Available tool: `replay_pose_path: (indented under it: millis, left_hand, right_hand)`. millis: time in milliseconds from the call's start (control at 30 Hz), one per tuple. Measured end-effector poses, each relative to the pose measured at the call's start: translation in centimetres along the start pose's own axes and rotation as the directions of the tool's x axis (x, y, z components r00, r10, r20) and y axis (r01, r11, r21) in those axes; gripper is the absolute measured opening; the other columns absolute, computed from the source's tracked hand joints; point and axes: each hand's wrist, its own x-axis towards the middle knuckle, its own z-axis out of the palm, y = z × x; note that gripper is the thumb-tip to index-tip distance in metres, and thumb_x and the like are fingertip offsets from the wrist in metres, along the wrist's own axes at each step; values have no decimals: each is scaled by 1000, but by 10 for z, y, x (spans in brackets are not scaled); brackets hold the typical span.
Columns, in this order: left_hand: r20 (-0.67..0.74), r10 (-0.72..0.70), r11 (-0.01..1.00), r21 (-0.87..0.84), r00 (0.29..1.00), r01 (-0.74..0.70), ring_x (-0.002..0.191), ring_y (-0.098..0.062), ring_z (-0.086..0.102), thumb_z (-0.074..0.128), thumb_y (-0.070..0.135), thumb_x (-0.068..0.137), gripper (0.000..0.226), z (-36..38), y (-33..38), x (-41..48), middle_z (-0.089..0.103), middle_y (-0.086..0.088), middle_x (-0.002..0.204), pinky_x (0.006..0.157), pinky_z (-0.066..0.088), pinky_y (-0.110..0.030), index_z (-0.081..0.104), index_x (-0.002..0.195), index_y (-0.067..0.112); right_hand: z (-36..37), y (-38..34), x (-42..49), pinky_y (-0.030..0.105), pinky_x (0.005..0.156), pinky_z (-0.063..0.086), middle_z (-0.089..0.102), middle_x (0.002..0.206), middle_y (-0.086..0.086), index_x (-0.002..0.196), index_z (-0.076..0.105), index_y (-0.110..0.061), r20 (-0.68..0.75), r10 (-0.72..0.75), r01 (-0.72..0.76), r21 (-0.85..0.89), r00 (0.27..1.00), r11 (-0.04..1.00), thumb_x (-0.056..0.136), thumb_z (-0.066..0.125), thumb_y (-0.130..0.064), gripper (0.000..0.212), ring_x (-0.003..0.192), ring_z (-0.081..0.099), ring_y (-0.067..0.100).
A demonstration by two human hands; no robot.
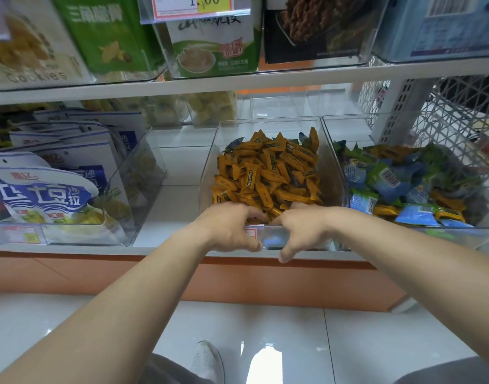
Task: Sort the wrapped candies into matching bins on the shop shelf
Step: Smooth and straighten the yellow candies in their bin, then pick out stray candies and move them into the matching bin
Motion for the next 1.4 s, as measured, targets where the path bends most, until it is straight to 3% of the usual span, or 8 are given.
replay_pose_path:
  millis: [133,433,600,700,867,1100,1267,1400]
  left_hand:
    - [-49,-29,998,52,998,31,99,-16,58,65,55,69,61,3,7,-3,65,12,115,80,51,-34,55,129,46]
    - [56,-16,997,-73,998,20,117,-12,57,76,49,75,65,-6,3,2,61,12,133,97,50,-36,55,134,34]
    - [-25,25,988,-153,999,-28,108,-9,60,73,48,83,57,-17,11,8,65,9,125,85,46,-17,57,134,29]
    - [-82,32,991,-131,996,-42,100,-7,59,74,46,82,55,-22,24,11,66,10,122,82,46,-19,59,132,30]
    - [-108,24,991,-131,994,-39,102,-9,61,69,48,85,49,-26,44,19,68,12,116,87,51,-28,62,129,30]
    - [-312,-85,956,-294,946,-11,89,-5,64,65,42,86,16,-34,42,46,68,17,93,73,53,-26,67,101,37]
    - [-494,-196,947,-319,847,33,94,-20,62,62,34,88,20,-42,46,90,65,7,99,72,50,-30,65,107,27]
    - [-470,-165,969,-243,867,53,119,-21,54,57,43,92,43,-55,57,136,57,3,133,100,47,-41,53,132,29]
  right_hand:
    - [1,-4,2,32,56,39,55,75,-2,101,66,-15,-45,-7,7,2,999,1000,77,76,-50,44,66,50,16]
    - [-11,12,-43,23,68,46,65,92,-17,106,68,-36,-432,-57,257,422,900,869,92,66,-41,15,77,59,0]
    - [-29,47,-77,3,81,39,67,106,-18,110,66,-38,-838,137,289,329,528,899,94,64,-21,23,98,59,-6]
    - [-28,82,-85,28,94,46,68,115,3,118,69,-21,-896,233,74,280,378,957,94,60,-18,26,109,60,20]
    - [-10,110,-84,43,105,42,50,148,3,145,46,-31,-602,410,-388,175,685,905,97,37,-60,57,132,45,33]
    - [-25,87,-73,41,91,49,60,134,5,131,59,-23,-784,277,-317,108,556,942,88,51,-54,53,119,53,33]
    - [-25,76,-44,43,100,44,48,141,9,143,42,-20,-698,304,-249,183,648,951,87,54,-54,67,126,46,33]
    - [-21,90,-38,43,94,48,55,133,10,144,34,-24,-605,338,-196,291,720,937,83,49,-58,72,121,51,34]
